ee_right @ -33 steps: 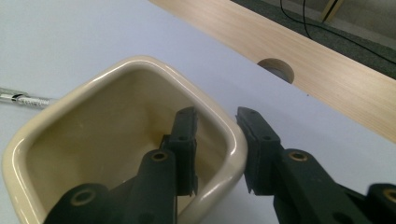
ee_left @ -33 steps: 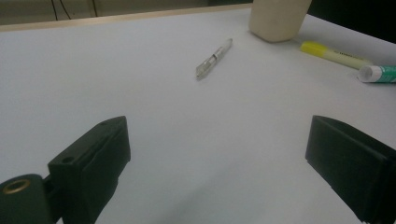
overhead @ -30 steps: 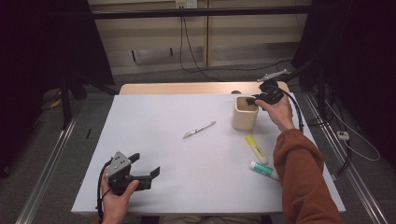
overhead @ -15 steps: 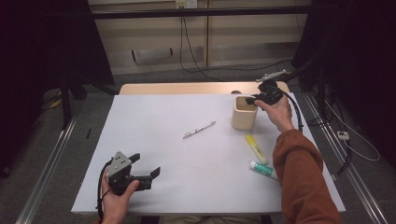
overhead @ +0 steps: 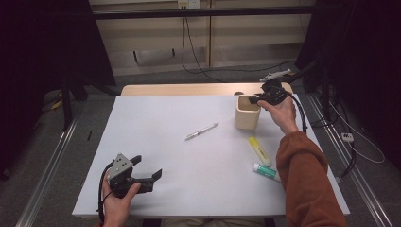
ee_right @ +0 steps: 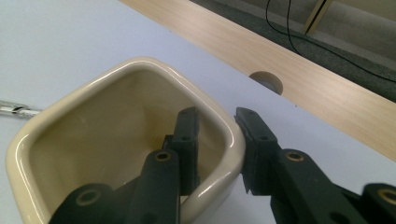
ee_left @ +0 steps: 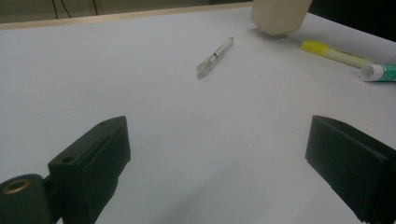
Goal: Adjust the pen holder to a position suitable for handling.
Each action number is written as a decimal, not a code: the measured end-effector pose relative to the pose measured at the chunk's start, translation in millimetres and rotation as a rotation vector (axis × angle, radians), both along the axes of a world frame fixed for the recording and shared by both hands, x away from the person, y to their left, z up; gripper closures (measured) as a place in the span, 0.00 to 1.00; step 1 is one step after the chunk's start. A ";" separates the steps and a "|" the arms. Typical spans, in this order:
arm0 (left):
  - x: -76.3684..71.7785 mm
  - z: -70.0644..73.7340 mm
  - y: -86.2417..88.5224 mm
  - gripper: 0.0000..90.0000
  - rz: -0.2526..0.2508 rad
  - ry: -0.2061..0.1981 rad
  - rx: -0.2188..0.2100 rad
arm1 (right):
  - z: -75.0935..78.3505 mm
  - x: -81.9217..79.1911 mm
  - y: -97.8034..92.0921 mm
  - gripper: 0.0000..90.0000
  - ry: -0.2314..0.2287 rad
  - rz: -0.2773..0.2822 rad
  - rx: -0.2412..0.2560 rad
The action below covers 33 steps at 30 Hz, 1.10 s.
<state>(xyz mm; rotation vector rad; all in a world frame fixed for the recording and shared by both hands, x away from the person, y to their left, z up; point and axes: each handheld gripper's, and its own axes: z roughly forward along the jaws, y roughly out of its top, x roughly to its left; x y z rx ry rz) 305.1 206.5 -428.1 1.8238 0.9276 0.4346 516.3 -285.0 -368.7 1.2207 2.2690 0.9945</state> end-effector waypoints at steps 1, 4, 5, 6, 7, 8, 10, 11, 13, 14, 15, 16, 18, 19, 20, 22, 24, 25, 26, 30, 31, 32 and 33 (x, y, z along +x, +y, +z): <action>0.0 0.0 0.0 0.07 0.000 0.000 0.000 | 2.0 -1.9 0.5 0.78 -0.005 -0.001 0.004; -0.4 0.6 -0.2 0.07 -0.004 -0.005 -0.002 | 8.7 -8.7 3.1 0.78 -0.010 0.003 0.010; -0.5 0.6 -0.3 0.07 -0.005 -0.006 -0.002 | 11.0 -11.3 4.4 0.78 -0.012 0.005 0.013; -0.5 0.5 -0.2 0.07 -0.005 -0.004 -0.002 | 13.5 -14.0 5.8 0.78 -0.012 0.005 0.013; -0.5 0.4 0.0 0.07 -0.005 -0.003 -0.002 | 17.9 -19.6 8.1 0.78 -0.017 0.008 0.017; -0.6 0.3 0.2 0.07 -0.005 -0.003 -0.002 | 17.9 -19.6 8.1 0.78 -0.017 0.008 0.017; -0.6 0.5 0.7 0.07 -0.004 -0.003 -0.005 | 21.2 -25.7 9.4 0.78 -0.014 0.012 0.034; -0.6 0.8 0.7 0.07 -0.003 -0.004 -0.006 | 22.8 -28.9 9.6 0.78 -0.013 0.014 0.041; -0.4 1.0 0.9 0.07 -0.004 -0.006 -0.005 | 27.5 -39.3 12.0 0.78 -0.014 0.021 0.048; -0.2 0.9 0.7 0.07 -0.006 -0.004 -0.005 | 27.5 -39.3 12.0 0.78 -0.014 0.021 0.048; -0.1 0.9 0.6 0.07 -0.006 -0.003 -0.005 | 28.9 -42.8 13.2 0.78 -0.014 0.022 0.050; -0.1 0.8 0.3 0.07 -0.006 -0.002 -0.004 | 30.2 -46.5 14.5 0.78 -0.014 0.023 0.048; -0.2 0.7 0.1 0.07 -0.005 -0.002 -0.006 | 32.1 -54.3 17.4 0.78 -0.012 0.029 0.048; -0.3 0.7 0.0 0.07 -0.005 -0.003 -0.006 | 33.5 -62.5 21.4 0.78 -0.013 0.037 0.047; -0.4 0.8 0.0 0.07 -0.005 -0.004 -0.005 | 33.5 -62.5 21.4 0.78 -0.013 0.037 0.047; -0.5 0.7 0.0 0.07 -0.004 -0.003 -0.004 | 34.8 -71.3 27.4 0.78 -0.017 0.050 0.038; -0.9 0.8 0.1 0.07 -0.006 -0.004 -0.003 | 36.3 -83.4 37.0 0.78 -0.025 0.052 0.033; -1.1 0.9 0.3 0.07 -0.007 -0.004 -0.002 | 36.3 -83.4 37.0 0.78 -0.025 0.052 0.033; -1.2 0.9 0.3 0.07 -0.007 -0.003 -0.002 | 37.1 -90.1 43.4 0.78 -0.021 0.061 0.042; -3.2 2.4 0.8 0.07 -0.003 -0.009 -0.007 | 35.6 -101.1 52.1 0.78 -0.021 0.066 0.065; -3.5 3.0 1.3 0.08 -0.008 -0.014 -0.007 | 34.2 -105.1 54.6 0.78 -0.023 0.066 0.076; -3.9 3.4 1.4 0.08 -0.006 -0.017 -0.006 | 32.7 -108.6 57.0 0.78 -0.019 0.068 0.084; -4.2 3.6 1.5 0.08 -0.005 -0.020 -0.003 | 31.3 -112.0 59.7 0.78 -0.012 0.070 0.089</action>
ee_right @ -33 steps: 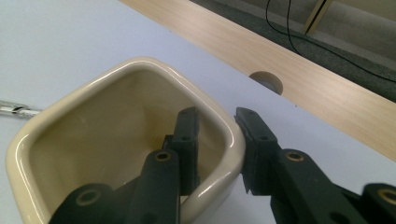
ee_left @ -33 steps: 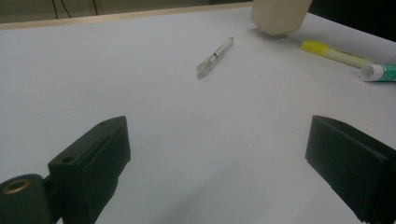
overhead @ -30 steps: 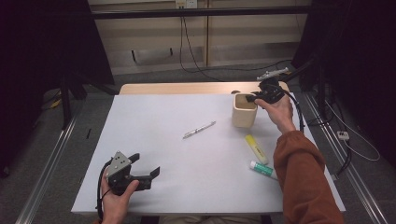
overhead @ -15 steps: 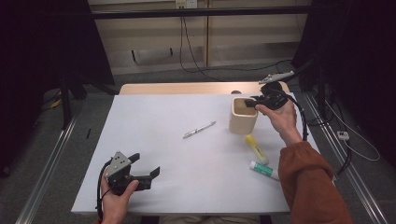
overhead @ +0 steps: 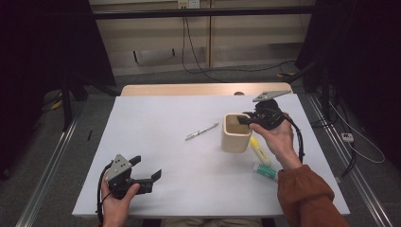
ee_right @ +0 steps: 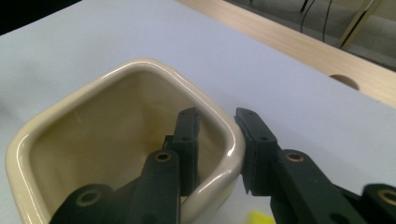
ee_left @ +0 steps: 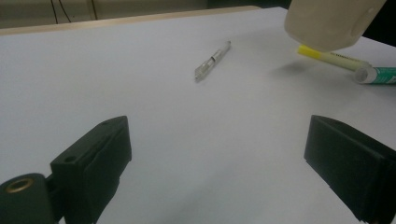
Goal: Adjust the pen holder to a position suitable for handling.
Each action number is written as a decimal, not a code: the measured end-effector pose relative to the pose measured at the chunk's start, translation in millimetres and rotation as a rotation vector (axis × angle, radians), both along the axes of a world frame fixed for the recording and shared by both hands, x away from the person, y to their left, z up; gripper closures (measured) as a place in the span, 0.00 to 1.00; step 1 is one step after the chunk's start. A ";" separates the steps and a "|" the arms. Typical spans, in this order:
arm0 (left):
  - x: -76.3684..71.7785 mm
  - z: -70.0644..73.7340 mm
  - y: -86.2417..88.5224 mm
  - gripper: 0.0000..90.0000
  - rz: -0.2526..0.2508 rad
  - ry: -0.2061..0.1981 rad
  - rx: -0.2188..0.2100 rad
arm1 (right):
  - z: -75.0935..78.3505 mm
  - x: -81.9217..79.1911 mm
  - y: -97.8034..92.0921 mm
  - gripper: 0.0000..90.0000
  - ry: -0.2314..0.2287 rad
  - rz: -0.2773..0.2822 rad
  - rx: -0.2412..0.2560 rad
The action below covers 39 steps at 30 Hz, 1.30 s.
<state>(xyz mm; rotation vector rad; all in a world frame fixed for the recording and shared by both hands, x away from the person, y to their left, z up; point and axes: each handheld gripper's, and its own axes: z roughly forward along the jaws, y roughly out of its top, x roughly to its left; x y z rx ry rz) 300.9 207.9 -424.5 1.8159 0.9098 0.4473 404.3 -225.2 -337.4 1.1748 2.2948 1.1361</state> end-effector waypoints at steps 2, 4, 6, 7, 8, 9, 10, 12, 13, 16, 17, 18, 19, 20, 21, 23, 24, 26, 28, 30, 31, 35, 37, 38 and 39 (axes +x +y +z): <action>0.0 -0.2 0.3 0.08 0.001 0.001 0.005 | -2.3 -6.4 6.3 0.78 0.002 0.010 -0.008; -0.1 -0.4 0.4 0.08 0.005 0.005 0.003 | -3.4 -12.7 13.9 0.78 0.003 0.021 -0.022; 0.1 -0.4 0.5 0.08 0.007 0.005 0.002 | -5.1 -18.4 20.8 0.78 0.006 0.027 -0.020; 0.3 -0.5 0.5 0.08 0.007 0.006 0.003 | -6.4 -20.9 24.0 0.78 0.007 0.034 -0.018; 0.8 -0.7 0.4 0.08 0.005 0.004 0.004 | -7.8 -23.3 27.5 0.78 0.006 0.037 -0.016; 1.1 -1.0 0.0 0.08 0.005 0.008 0.003 | -9.0 -25.6 31.1 0.78 0.000 0.037 -0.014; 1.4 -1.3 -0.2 0.08 0.003 0.008 0.002 | -9.9 -27.4 34.6 0.78 -0.004 0.038 -0.016; 1.7 -1.4 -0.4 0.08 0.002 0.011 0.008 | -11.8 -28.8 41.2 0.78 -0.010 0.039 -0.021; 1.7 -1.4 -0.4 0.08 0.001 0.011 0.007 | -13.1 -28.6 44.1 0.78 -0.008 0.039 -0.024; 1.5 -1.3 -0.1 0.08 -0.001 0.008 0.003 | -17.8 -29.1 53.2 0.78 0.001 0.048 -0.027; 1.5 -1.2 0.2 0.08 0.000 0.009 0.007 | -21.0 -29.8 58.8 0.78 0.008 0.060 -0.028; 1.6 -1.3 0.3 0.08 0.001 0.010 0.008 | -21.0 -29.8 58.8 0.78 0.008 0.060 -0.028; 1.7 -1.4 0.2 0.08 0.001 0.011 0.007 | -23.7 -30.4 64.4 0.78 0.016 0.065 -0.030; 1.8 -1.5 0.0 0.08 -0.001 0.012 0.006 | -23.7 -30.4 64.4 0.78 0.016 0.065 -0.030; 1.7 -1.4 -0.1 0.08 -0.002 0.011 0.007 | -26.4 -30.0 70.1 0.78 0.015 0.064 -0.041; 1.6 -1.2 -0.6 0.08 -0.003 0.010 0.005 | -27.7 -29.3 72.9 0.78 0.014 0.064 -0.046; 1.5 -1.1 -0.6 0.08 -0.003 0.010 0.005 | -28.8 -29.0 75.4 0.78 0.017 0.066 -0.048; 1.6 -1.2 -0.3 0.08 -0.002 0.011 0.006 | -30.8 -28.5 79.3 0.78 0.023 0.073 -0.042; 1.8 -1.4 0.2 0.08 0.002 0.009 0.009 | -31.9 -30.6 84.9 0.78 0.027 0.086 -0.038; 2.0 -1.5 0.3 0.08 0.002 0.012 0.010 | -31.8 -31.2 87.2 0.78 0.026 0.088 -0.047; 1.7 -1.3 0.4 0.08 0.002 0.010 0.010 | -32.3 -31.9 89.5 0.78 0.024 0.084 -0.051; 1.3 -0.7 0.7 0.08 0.004 0.007 0.005 | -38.4 -29.9 92.8 0.78 0.040 0.080 -0.045; 1.6 -1.0 0.8 0.08 0.003 0.011 0.005 | -42.2 -29.6 93.1 0.78 0.036 0.079 -0.052; 1.7 -1.1 0.8 0.08 0.003 0.012 0.005 | -42.4 -29.8 91.8 0.78 0.041 0.075 -0.046; 1.7 -1.1 0.8 0.08 0.002 0.012 0.006 | -42.7 -30.1 91.2 0.78 0.044 0.075 -0.047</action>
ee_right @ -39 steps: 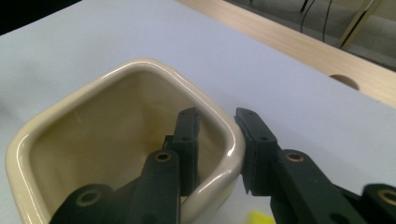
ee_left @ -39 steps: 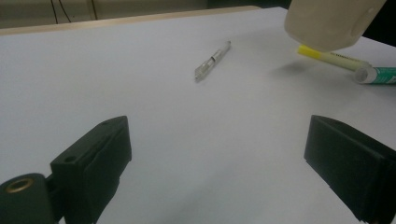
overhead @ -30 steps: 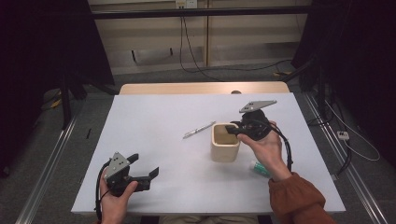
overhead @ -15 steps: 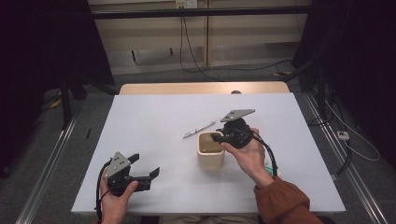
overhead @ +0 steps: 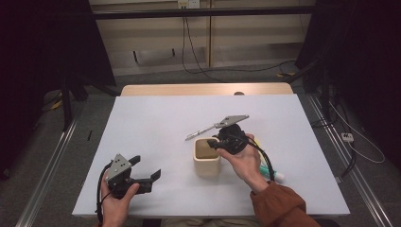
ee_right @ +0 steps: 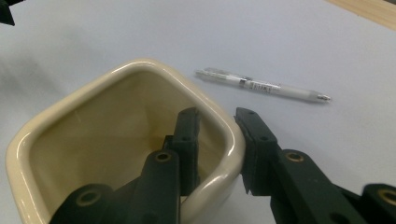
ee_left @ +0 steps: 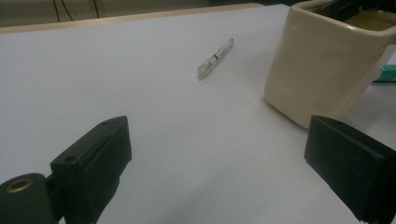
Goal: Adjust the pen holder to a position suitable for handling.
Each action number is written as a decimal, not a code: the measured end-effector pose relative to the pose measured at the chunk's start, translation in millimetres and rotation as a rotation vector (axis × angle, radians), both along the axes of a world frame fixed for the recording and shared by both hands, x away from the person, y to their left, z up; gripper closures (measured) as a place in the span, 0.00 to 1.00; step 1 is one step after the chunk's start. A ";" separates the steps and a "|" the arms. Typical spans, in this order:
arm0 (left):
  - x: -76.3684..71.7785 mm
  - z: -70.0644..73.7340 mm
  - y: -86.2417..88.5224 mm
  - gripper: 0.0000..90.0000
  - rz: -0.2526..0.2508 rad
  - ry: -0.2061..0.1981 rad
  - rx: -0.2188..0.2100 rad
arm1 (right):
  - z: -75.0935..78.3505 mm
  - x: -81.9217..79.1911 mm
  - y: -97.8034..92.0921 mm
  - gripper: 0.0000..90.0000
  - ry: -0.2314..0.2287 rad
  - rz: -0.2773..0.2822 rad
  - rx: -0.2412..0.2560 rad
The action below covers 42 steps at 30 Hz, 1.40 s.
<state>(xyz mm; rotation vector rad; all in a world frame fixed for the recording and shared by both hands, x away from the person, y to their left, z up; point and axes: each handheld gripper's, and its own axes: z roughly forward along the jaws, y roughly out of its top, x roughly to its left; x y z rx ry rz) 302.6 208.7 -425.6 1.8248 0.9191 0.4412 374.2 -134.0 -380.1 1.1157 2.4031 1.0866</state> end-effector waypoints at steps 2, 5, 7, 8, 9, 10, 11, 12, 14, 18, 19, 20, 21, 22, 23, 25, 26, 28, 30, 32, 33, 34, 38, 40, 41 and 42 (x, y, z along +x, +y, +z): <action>0.1 0.0 -0.1 0.08 -0.003 -0.002 0.004 | -1.1 -0.8 -1.5 0.78 0.000 -0.003 0.004; 0.1 -0.5 -1.0 0.08 -0.003 0.000 0.005 | -2.2 -1.6 -2.7 0.79 -0.006 -0.002 0.010; 0.3 -0.6 -1.0 0.08 -0.003 0.004 0.008 | -2.1 -2.0 -2.3 0.79 -0.009 -0.002 0.005; 0.5 -0.8 -0.9 0.08 -0.003 0.006 0.008 | -2.0 -2.4 -2.0 0.79 -0.012 -0.004 -0.001; 0.7 -1.1 -1.0 0.08 -0.001 0.006 0.004 | -2.1 -2.5 -2.2 0.79 -0.011 -0.003 0.000; 1.1 -1.2 -0.9 0.08 -0.002 0.006 0.004 | -2.3 -2.0 -2.7 0.79 -0.008 -0.002 0.006; 1.4 -1.5 -0.9 0.08 -0.003 0.006 0.005 | -2.4 -1.6 -3.0 0.79 -0.006 -0.001 0.009; 1.5 -1.6 -0.8 0.08 -0.003 0.007 0.006 | -2.3 -1.7 -2.9 0.79 -0.007 0.000 0.007; 1.6 -1.6 -0.6 0.08 -0.007 0.007 0.009 | -2.8 -1.9 -3.5 0.78 -0.006 -0.003 0.017; 1.5 -1.8 -0.6 0.08 -0.008 0.011 0.011 | -2.9 -1.6 -4.0 0.77 -0.017 0.018 0.010; 1.5 -1.9 -0.6 0.08 -0.003 0.013 0.014 | -3.5 -1.4 -5.0 0.76 -0.021 0.023 0.017; 1.6 -2.0 -0.4 0.08 -0.001 0.014 0.013 | -4.1 -1.1 -5.9 0.74 -0.017 0.030 0.027; 1.9 -2.1 -0.2 0.08 -0.003 0.017 0.012 | -5.1 -0.5 -6.5 0.72 -0.022 0.039 0.034; 2.1 -2.2 -0.1 0.08 -0.002 0.019 0.012 | -5.7 0.0 -7.6 0.69 -0.024 0.041 0.035; 2.2 -2.2 -0.2 0.08 -0.002 0.019 0.013 | -6.0 0.3 -8.5 0.66 -0.028 0.044 0.042; 2.3 -2.4 -0.7 0.08 -0.004 0.020 0.013 | -5.2 0.1 -10.0 0.60 -0.031 0.061 0.059; 2.3 -2.6 -1.2 0.08 -0.002 0.021 0.007 | -4.8 -0.1 -10.3 0.56 -0.034 0.064 0.059; 2.4 -3.0 -1.3 0.08 -0.002 0.021 0.007 | -1.9 -1.8 -13.1 0.52 -0.052 0.095 0.080; 2.6 -3.1 -0.8 0.08 -0.005 0.022 0.013 | -0.6 -2.4 -14.8 0.49 -0.064 0.105 0.092; 2.7 -3.3 -0.5 0.08 -0.004 0.022 0.013 | 2.0 -3.2 -18.6 0.42 -0.072 0.110 0.110; 2.7 -3.5 -0.3 0.08 -0.003 0.024 0.012 | 3.1 -3.6 -20.5 0.39 -0.076 0.114 0.118; 2.6 -3.6 -0.3 0.08 -0.001 0.027 0.008 | 4.2 -4.3 -22.8 0.38 -0.081 0.112 0.124; 3.3 -3.9 -0.3 0.08 -0.004 0.030 0.013 | 7.8 -6.9 -33.9 0.24 -0.105 0.097 0.149; 3.6 -4.2 -0.5 0.08 -0.006 0.032 0.013 | 9.7 -7.6 -39.9 0.22 -0.122 0.083 0.146; 3.7 -4.4 -0.5 0.08 -0.007 0.033 0.012 | 10.6 -8.0 -43.3 0.21 -0.128 0.078 0.155; 4.0 -4.5 -0.1 0.08 -0.008 0.035 0.012 | 12.1 -9.0 -49.7 0.16 -0.132 0.064 0.170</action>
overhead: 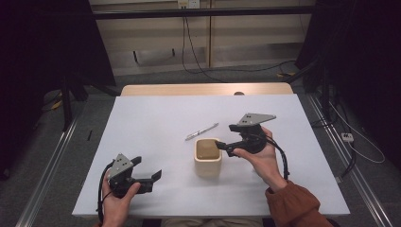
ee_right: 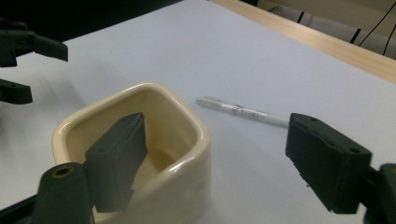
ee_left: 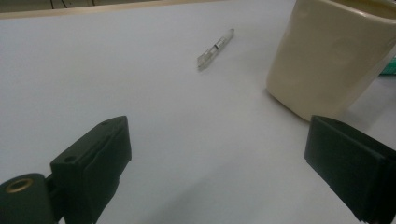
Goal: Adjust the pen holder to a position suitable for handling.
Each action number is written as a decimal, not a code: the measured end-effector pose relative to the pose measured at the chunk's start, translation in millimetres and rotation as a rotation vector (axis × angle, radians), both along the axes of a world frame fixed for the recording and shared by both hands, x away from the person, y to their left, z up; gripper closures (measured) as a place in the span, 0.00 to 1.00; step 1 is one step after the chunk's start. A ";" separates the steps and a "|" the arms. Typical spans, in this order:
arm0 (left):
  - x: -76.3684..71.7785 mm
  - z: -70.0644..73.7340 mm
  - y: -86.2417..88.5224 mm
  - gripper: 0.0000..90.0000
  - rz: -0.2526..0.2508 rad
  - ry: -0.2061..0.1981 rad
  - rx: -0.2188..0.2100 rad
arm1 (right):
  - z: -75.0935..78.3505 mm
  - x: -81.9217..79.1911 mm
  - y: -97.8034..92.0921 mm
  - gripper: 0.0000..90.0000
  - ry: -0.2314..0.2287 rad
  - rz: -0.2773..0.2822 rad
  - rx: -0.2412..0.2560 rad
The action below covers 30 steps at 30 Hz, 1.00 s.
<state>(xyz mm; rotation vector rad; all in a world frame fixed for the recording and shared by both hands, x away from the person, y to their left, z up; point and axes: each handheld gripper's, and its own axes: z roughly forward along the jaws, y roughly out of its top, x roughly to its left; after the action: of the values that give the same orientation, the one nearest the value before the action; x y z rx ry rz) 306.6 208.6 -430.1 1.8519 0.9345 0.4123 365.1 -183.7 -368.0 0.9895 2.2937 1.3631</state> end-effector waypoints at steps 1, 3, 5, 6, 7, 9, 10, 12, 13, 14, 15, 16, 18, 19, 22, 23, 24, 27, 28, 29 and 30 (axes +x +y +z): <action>0.2 -0.3 0.3 0.08 0.002 0.001 -0.002 | 0.0 0.0 0.0 0.16 0.000 0.000 0.000; 0.7 -1.4 1.3 0.08 0.003 0.007 -0.009 | 0.9 -1.9 -5.9 0.15 -0.010 -0.007 -0.001; 0.8 -1.9 2.5 0.08 0.006 0.011 -0.012 | 0.9 -4.4 -11.8 0.12 -0.016 -0.010 0.002; 0.7 -1.8 2.8 0.08 0.008 0.013 -0.013 | 0.6 -5.8 -14.8 0.11 -0.017 -0.012 0.004; 0.8 -1.5 3.0 0.08 0.007 0.011 -0.013 | 0.2 -7.5 -17.7 0.10 -0.020 -0.015 0.006; 0.2 -1.0 2.3 0.08 0.010 0.009 -0.019 | -0.8 -10.8 -23.3 0.10 -0.020 -0.030 0.009; 0.2 -1.0 2.0 0.08 0.009 0.007 -0.019 | -2.5 -13.9 -28.9 0.10 -0.019 -0.041 0.012; 0.3 -0.6 1.9 0.08 0.003 0.007 -0.006 | -3.4 -15.2 -31.7 0.10 -0.015 -0.044 0.008; 0.5 -0.6 1.8 0.08 0.001 0.007 -0.005 | -5.5 -17.2 -38.1 0.10 -0.004 -0.048 0.007; 0.6 -0.6 1.6 0.08 0.001 0.006 -0.004 | -6.1 -17.9 -41.8 0.10 -0.002 -0.053 0.003; 0.8 -0.6 1.6 0.08 0.002 0.006 -0.003 | -6.1 -17.9 -41.8 0.10 -0.002 -0.053 0.003; 0.8 -0.6 1.7 0.08 0.002 0.006 -0.003 | -6.5 -18.7 -45.8 0.10 0.002 -0.064 -0.001; 0.3 -0.3 2.0 0.08 0.005 0.006 -0.004 | -7.8 -19.9 -54.8 0.09 0.004 -0.079 0.008; 0.2 -0.2 1.9 0.08 0.007 0.005 -0.005 | -8.4 -20.8 -59.2 0.09 0.007 -0.089 0.013; -0.4 0.1 1.6 0.08 0.011 0.002 -0.005 | -10.6 -24.7 -69.9 0.09 0.007 -0.108 0.018; -0.6 0.2 1.5 0.08 0.012 0.002 -0.007 | -11.9 -26.2 -72.6 0.09 0.010 -0.112 0.018; -0.7 0.4 1.6 0.08 0.011 -0.001 -0.004 | -13.4 -27.8 -75.1 0.09 0.010 -0.116 0.014; -1.0 0.7 2.0 0.08 0.012 -0.002 0.001 | -18.6 -32.9 -82.4 0.08 0.013 -0.125 0.010; -1.1 0.6 2.0 0.08 0.015 0.000 0.000 | -20.1 -34.5 -84.9 0.08 0.014 -0.131 0.013; -1.2 0.5 2.0 0.08 0.015 0.000 -0.001 | -21.5 -35.7 -87.6 0.08 0.014 -0.134 0.013; -1.3 0.6 2.0 0.08 0.015 0.000 0.000 | -22.4 -37.1 -90.2 0.08 0.017 -0.139 0.011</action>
<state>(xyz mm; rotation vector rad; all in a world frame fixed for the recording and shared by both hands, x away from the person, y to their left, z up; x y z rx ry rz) 305.3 210.6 -429.5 1.8458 0.9490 0.4215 328.0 -274.0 -390.4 1.1445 2.1868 1.3170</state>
